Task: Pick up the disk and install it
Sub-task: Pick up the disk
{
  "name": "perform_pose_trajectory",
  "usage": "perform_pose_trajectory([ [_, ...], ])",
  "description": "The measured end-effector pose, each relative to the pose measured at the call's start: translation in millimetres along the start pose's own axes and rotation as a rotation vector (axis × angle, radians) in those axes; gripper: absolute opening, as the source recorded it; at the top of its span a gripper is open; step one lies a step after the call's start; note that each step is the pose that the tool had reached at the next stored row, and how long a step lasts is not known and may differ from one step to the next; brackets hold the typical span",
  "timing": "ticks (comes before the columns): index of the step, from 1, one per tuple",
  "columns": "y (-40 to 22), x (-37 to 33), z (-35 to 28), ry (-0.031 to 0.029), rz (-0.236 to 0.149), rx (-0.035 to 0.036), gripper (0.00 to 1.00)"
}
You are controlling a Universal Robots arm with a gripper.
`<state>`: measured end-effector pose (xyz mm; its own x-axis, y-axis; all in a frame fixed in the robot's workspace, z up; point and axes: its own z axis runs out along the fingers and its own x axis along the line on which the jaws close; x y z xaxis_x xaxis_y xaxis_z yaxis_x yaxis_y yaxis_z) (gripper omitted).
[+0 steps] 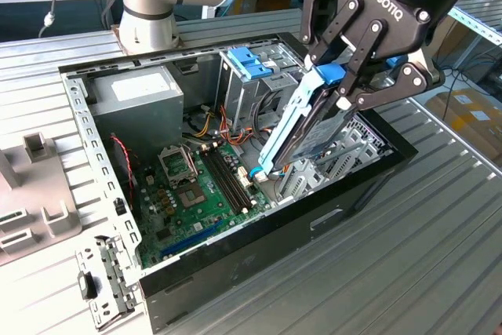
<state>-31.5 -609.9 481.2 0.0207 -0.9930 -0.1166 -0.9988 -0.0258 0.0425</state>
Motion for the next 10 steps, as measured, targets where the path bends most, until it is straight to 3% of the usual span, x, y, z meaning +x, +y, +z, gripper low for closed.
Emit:
perform_pose_trajectory([
  [10,-3.5,0.1,0.5,0.0008,0.000,0.0000,0.37],
])
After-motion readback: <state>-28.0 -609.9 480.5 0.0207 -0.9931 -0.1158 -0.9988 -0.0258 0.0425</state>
